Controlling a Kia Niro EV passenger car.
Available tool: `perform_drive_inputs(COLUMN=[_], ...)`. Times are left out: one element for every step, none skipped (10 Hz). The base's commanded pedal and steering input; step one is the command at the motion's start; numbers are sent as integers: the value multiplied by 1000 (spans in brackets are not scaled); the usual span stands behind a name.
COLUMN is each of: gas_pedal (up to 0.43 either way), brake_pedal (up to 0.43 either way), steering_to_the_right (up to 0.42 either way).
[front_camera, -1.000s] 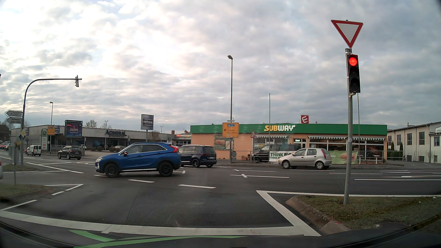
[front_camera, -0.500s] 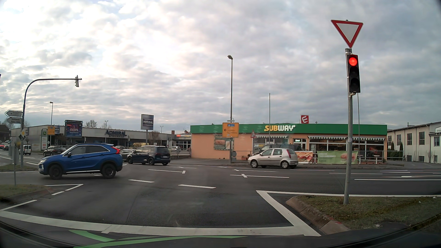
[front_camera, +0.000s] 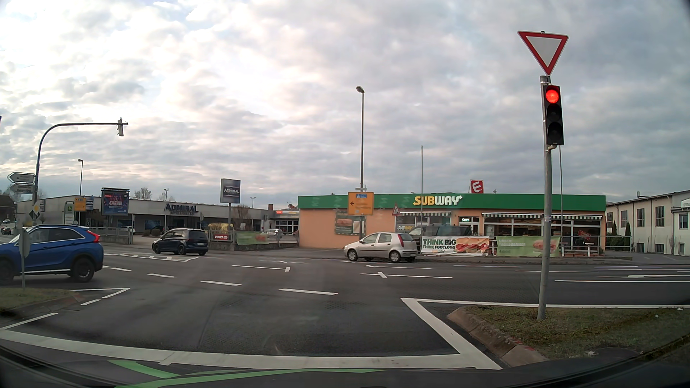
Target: Follow the waypoints while adhering to traffic rules and regulations
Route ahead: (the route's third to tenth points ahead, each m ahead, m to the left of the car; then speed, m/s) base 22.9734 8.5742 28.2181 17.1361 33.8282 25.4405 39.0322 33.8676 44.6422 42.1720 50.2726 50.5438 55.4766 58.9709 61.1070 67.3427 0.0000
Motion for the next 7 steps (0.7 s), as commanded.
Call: perform_drive_inputs(gas_pedal=[0,0,0,0,0,0,0], brake_pedal=[317,317,317,323,317,317,317], steering_to_the_right=[36,36,36,37,36,36,37])
